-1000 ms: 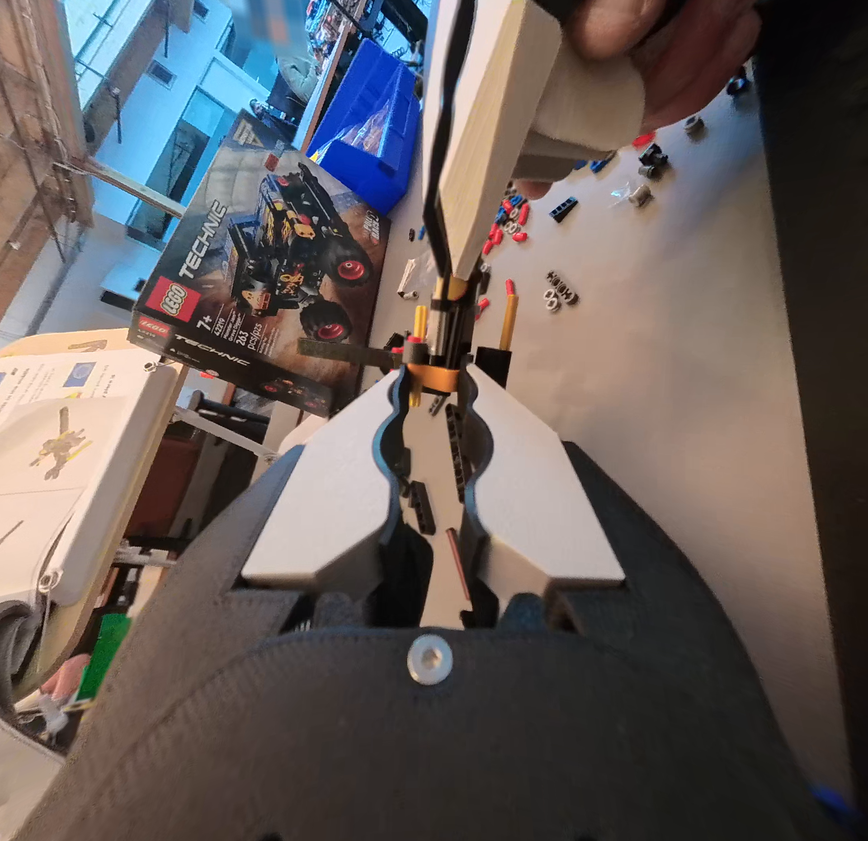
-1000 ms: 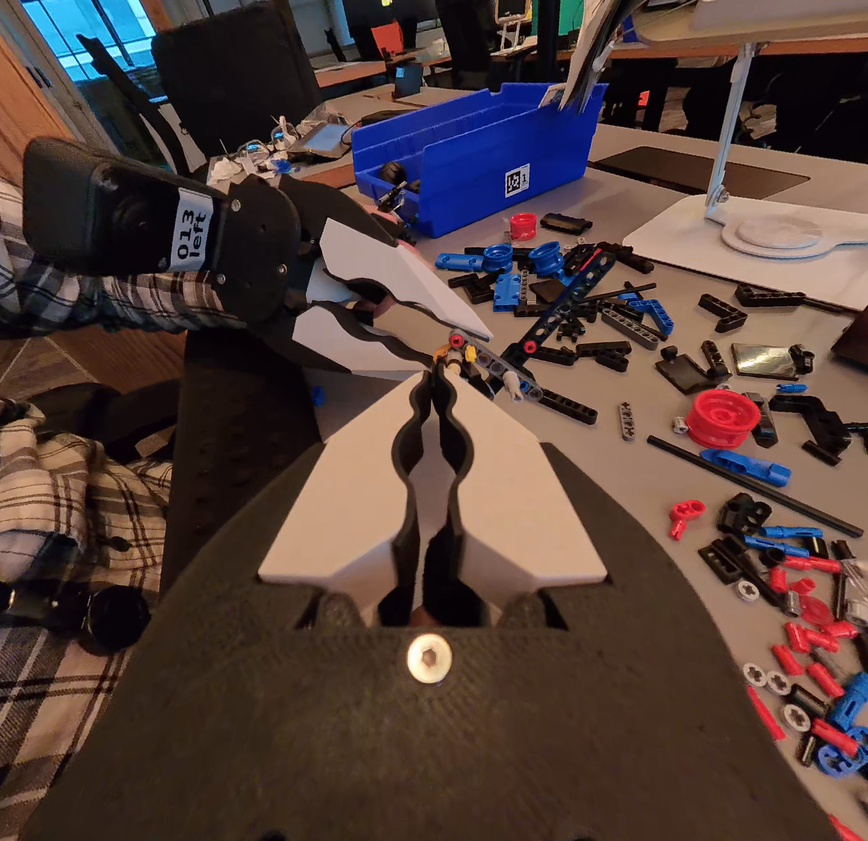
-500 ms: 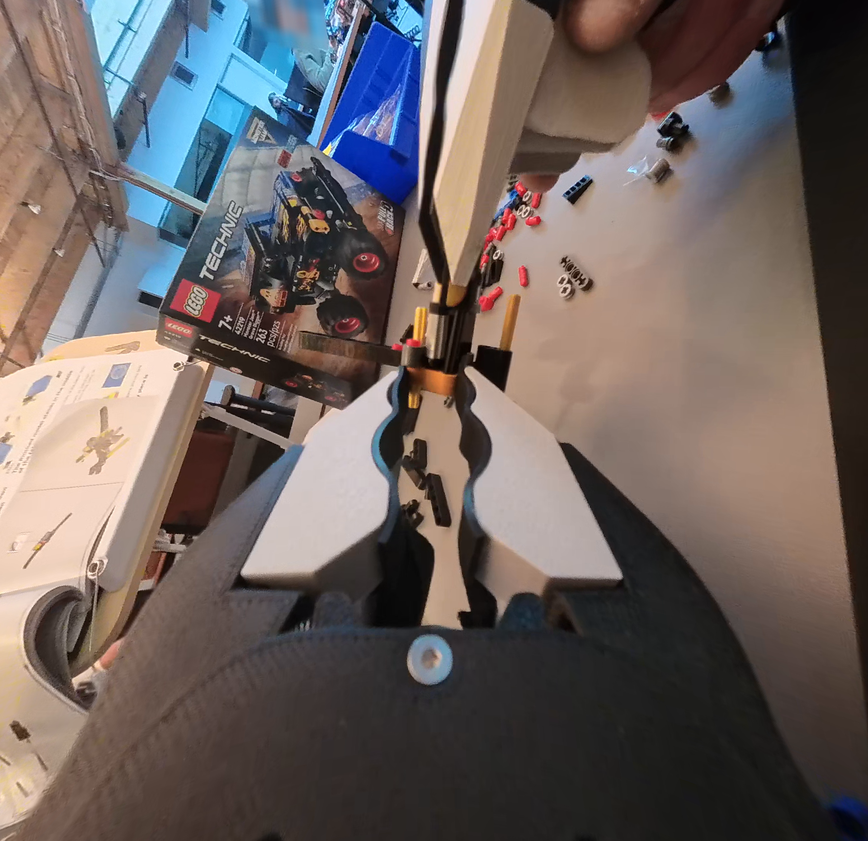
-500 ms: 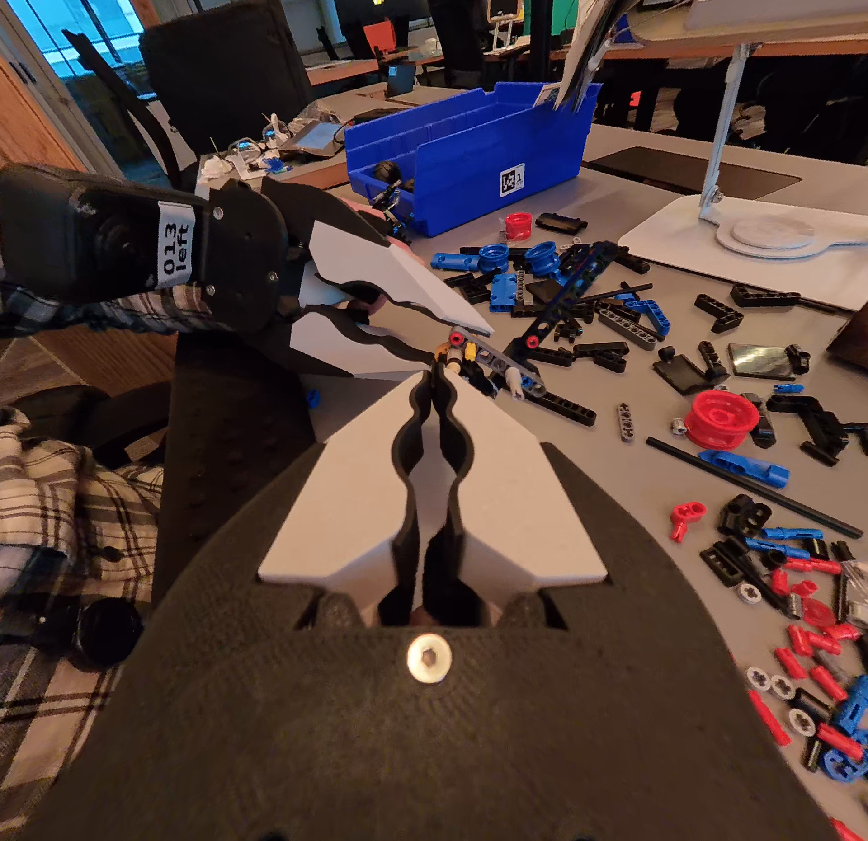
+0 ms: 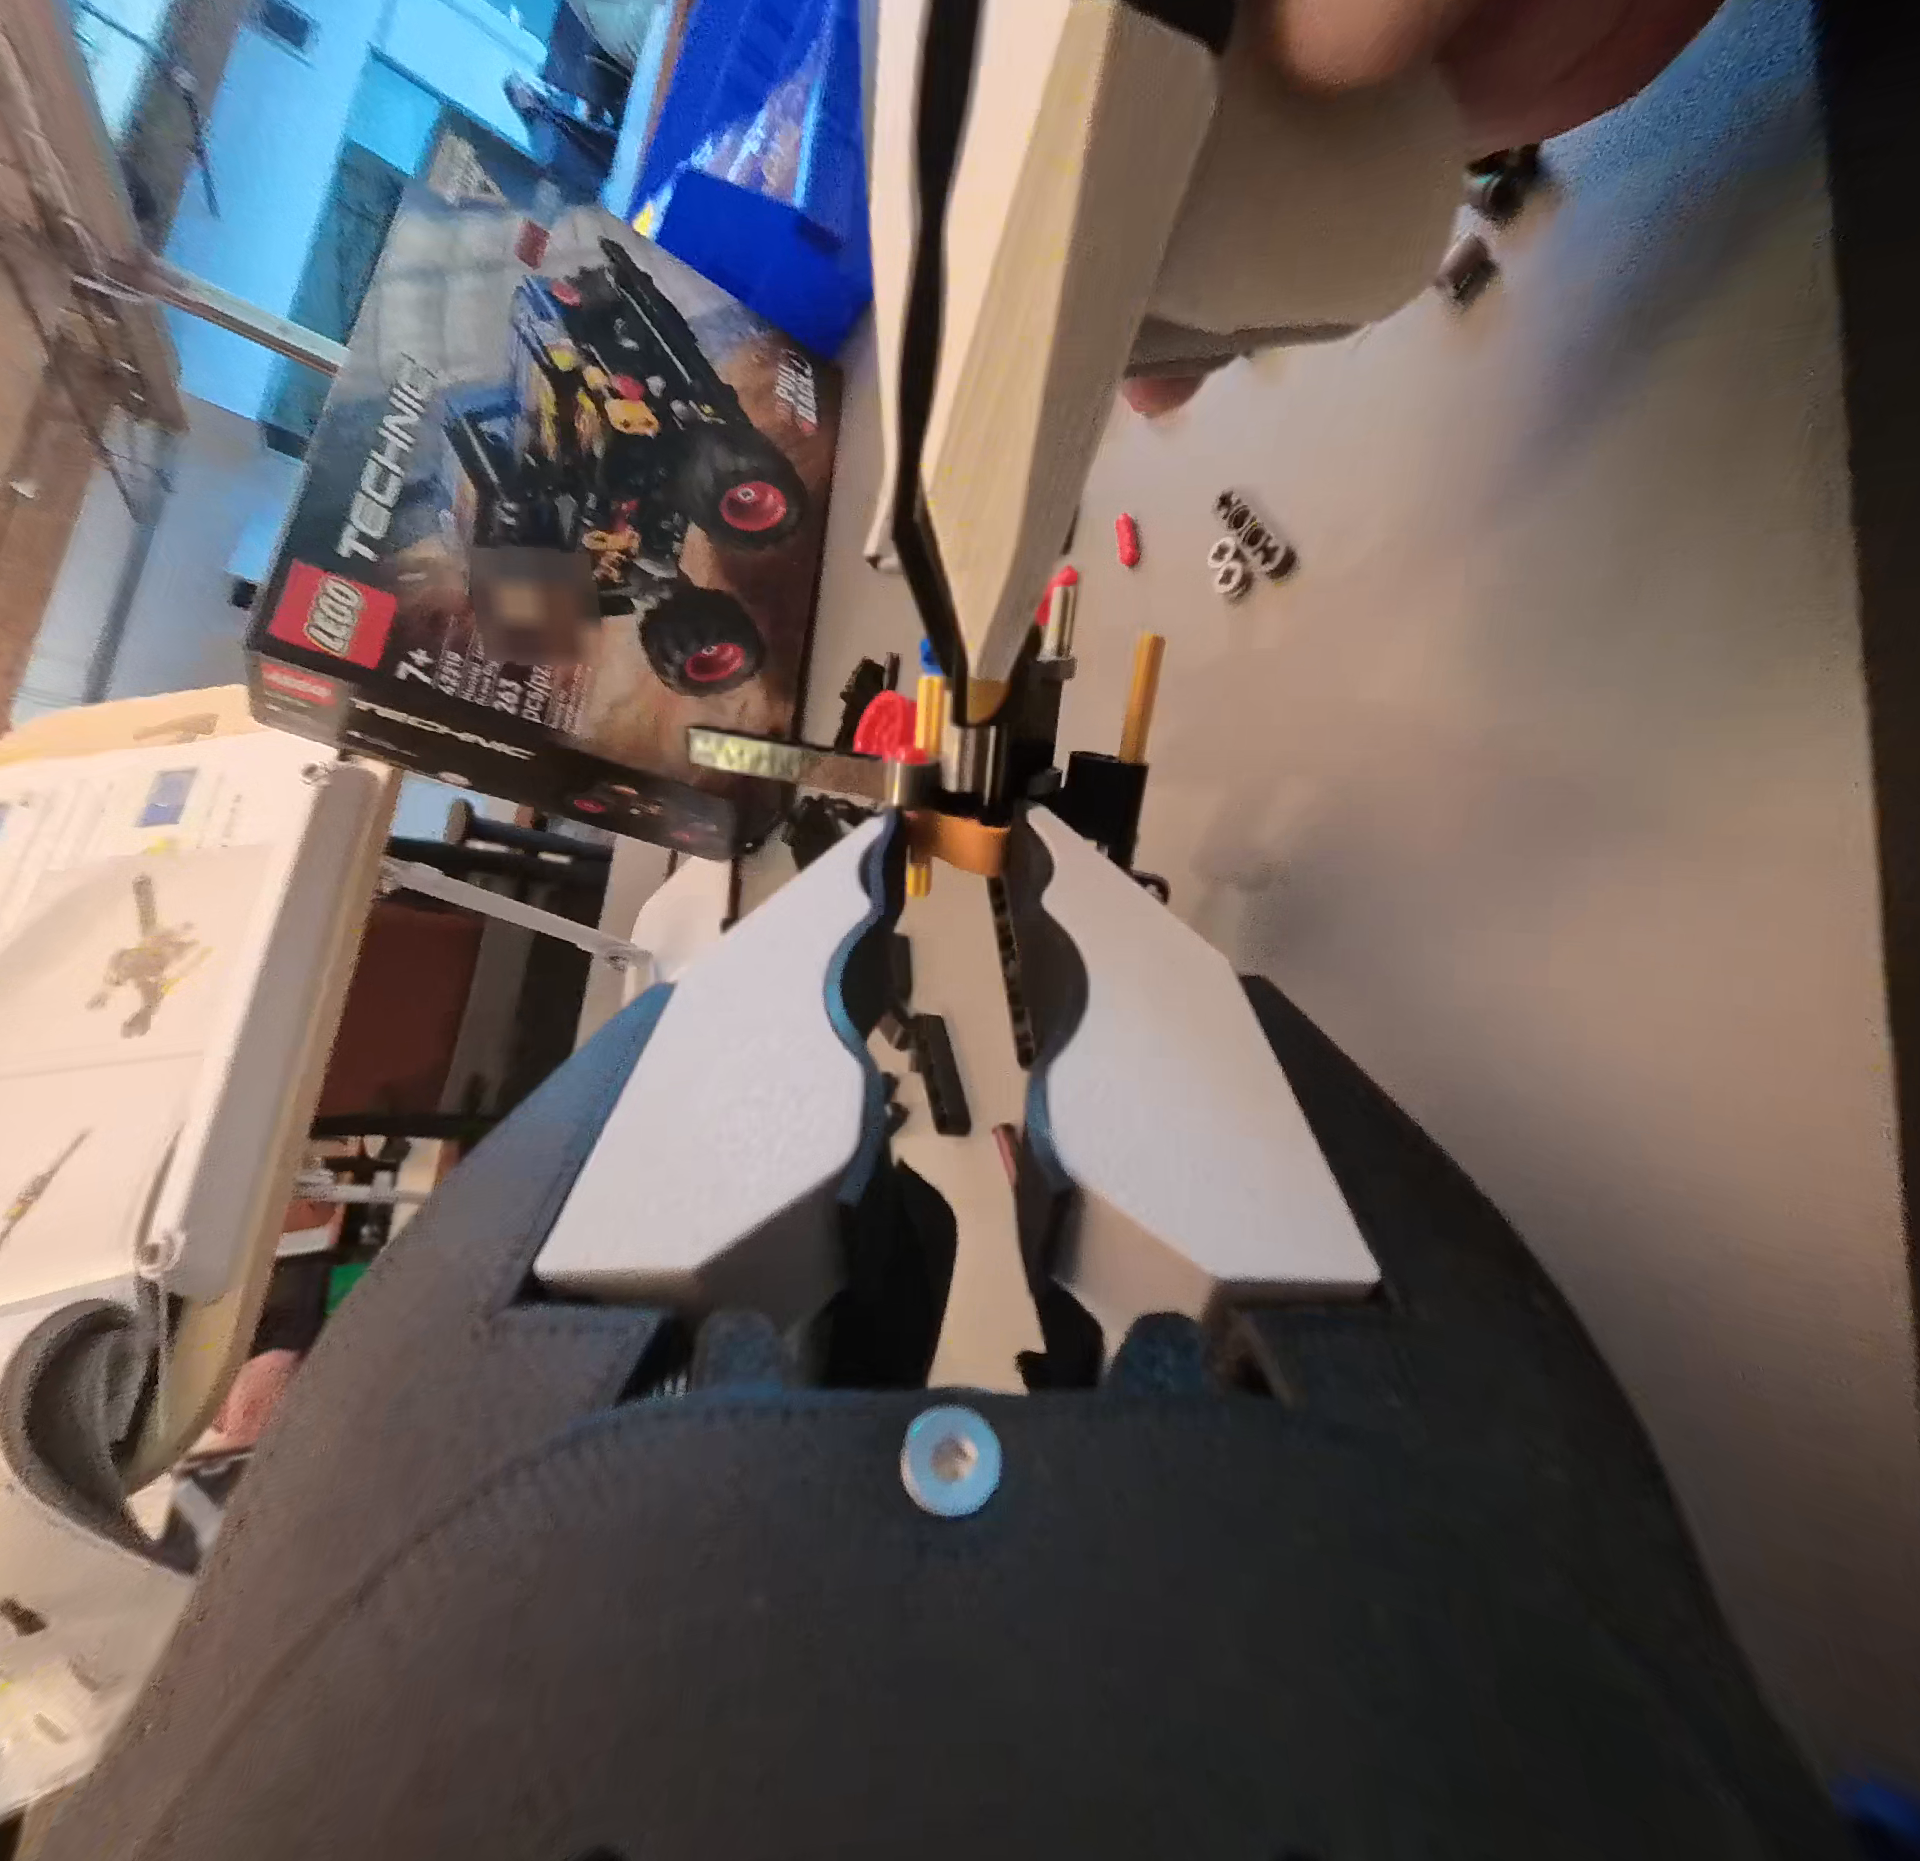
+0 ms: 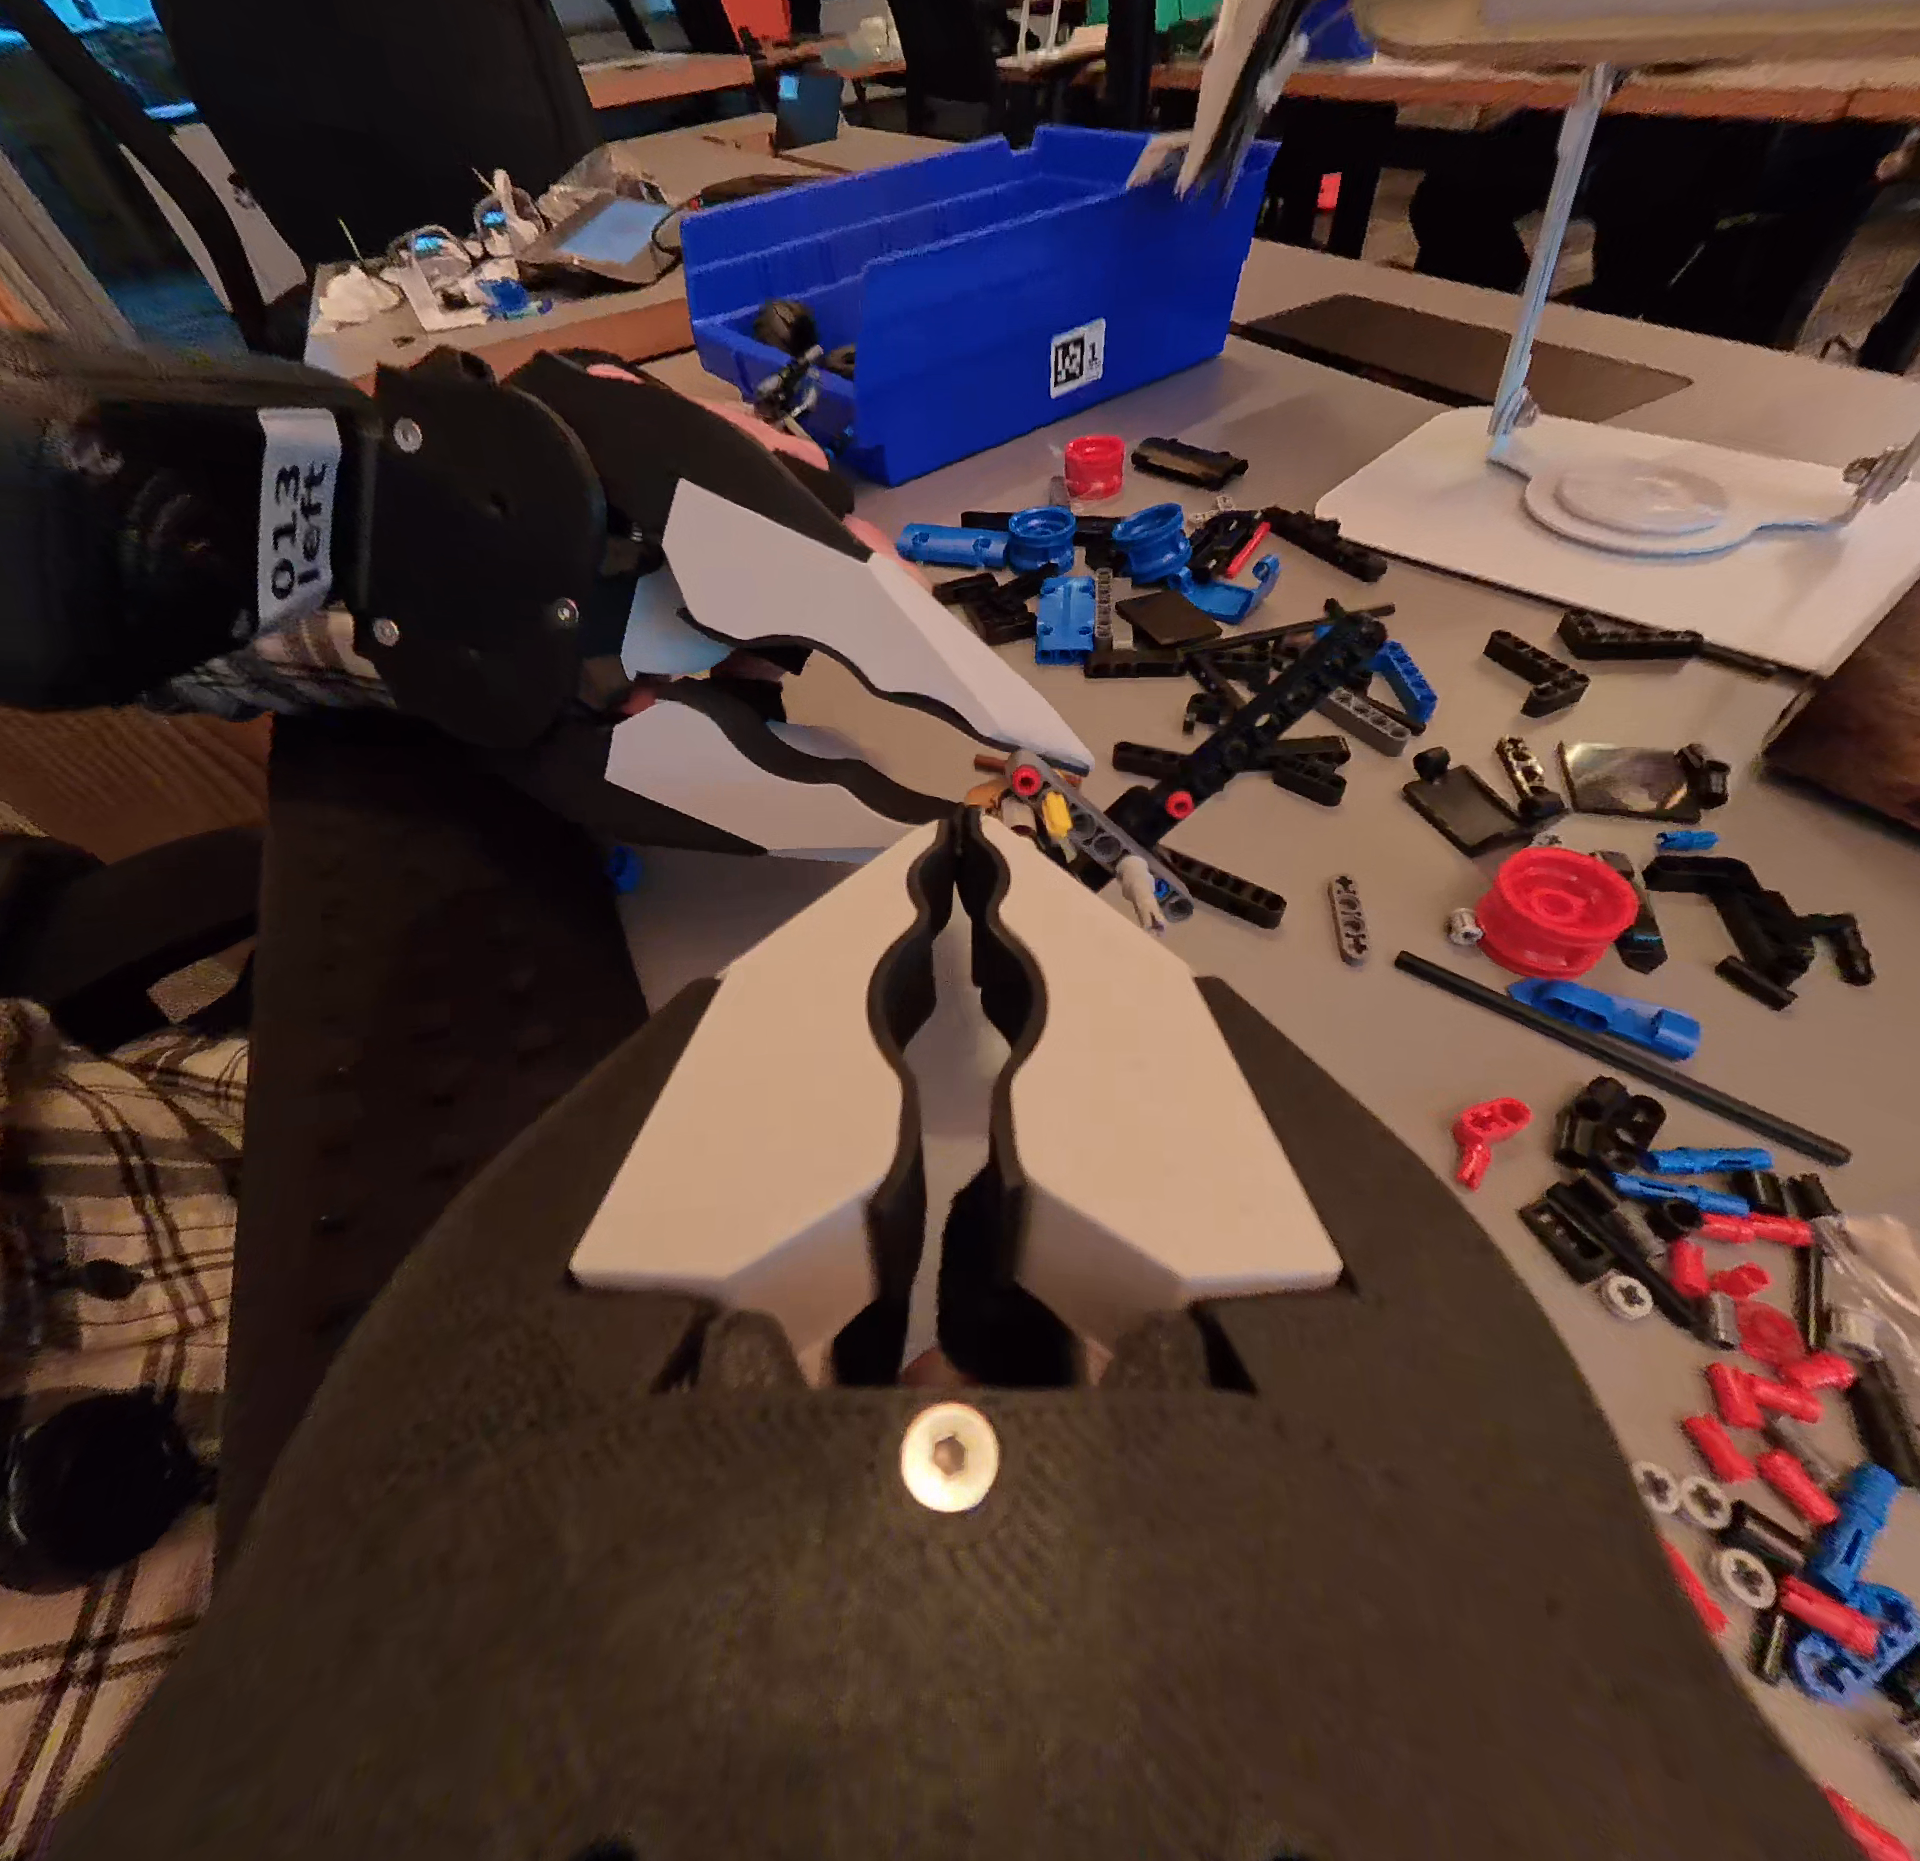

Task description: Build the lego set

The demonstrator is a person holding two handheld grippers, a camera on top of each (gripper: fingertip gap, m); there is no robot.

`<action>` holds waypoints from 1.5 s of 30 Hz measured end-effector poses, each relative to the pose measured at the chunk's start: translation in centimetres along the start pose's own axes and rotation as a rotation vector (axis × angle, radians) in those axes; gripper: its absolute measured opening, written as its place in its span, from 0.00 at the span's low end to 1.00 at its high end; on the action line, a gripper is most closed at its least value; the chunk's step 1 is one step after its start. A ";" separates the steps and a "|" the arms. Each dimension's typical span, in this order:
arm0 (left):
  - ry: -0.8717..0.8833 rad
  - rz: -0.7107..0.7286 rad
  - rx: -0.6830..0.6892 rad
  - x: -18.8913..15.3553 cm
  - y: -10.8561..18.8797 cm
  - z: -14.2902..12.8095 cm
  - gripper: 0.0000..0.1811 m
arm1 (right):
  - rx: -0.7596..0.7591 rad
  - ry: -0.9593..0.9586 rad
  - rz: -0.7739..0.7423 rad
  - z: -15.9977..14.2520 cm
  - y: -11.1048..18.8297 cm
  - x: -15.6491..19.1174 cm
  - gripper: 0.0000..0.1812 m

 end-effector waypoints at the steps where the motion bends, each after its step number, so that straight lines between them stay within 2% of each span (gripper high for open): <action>1: -0.005 0.007 -0.005 0.2 -0.1 0.1 0.10 | -0.001 -0.002 0.001 0.0 0.1 -0.1 0.00; 5: 0.070 -0.031 0.022 0.7 -0.4 -0.8 0.10 | -0.002 0.029 -0.018 0.3 0.9 -0.6 0.06; 9: 0.070 -0.059 0.028 0.4 -0.7 -0.6 0.10 | 0.028 0.098 -0.061 -0.1 1.0 -0.9 0.01; 15: 0.077 -0.061 0.018 0.5 -1.0 -0.4 0.11 | 0.052 0.128 -0.069 -0.4 0.8 -0.8 0.00; 28: 0.004 -0.012 -0.069 1.1 -0.3 0.2 0.07 | -0.004 -0.090 0.030 0.4 1.5 -1.3 0.00; 45: -0.016 0.016 -0.049 0.9 -0.3 0.1 0.05 | -0.002 -0.064 0.021 0.2 1.6 -1.4 0.00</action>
Point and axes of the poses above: each gripper's, where its closed fingertips meet, y back along the fingers, z out of its top, x = y × z across the jaws, the point moved 1 cm from there along y, back along the fingers, and after that the axes turned 4 degrees about -z, right-handed, at the moved point
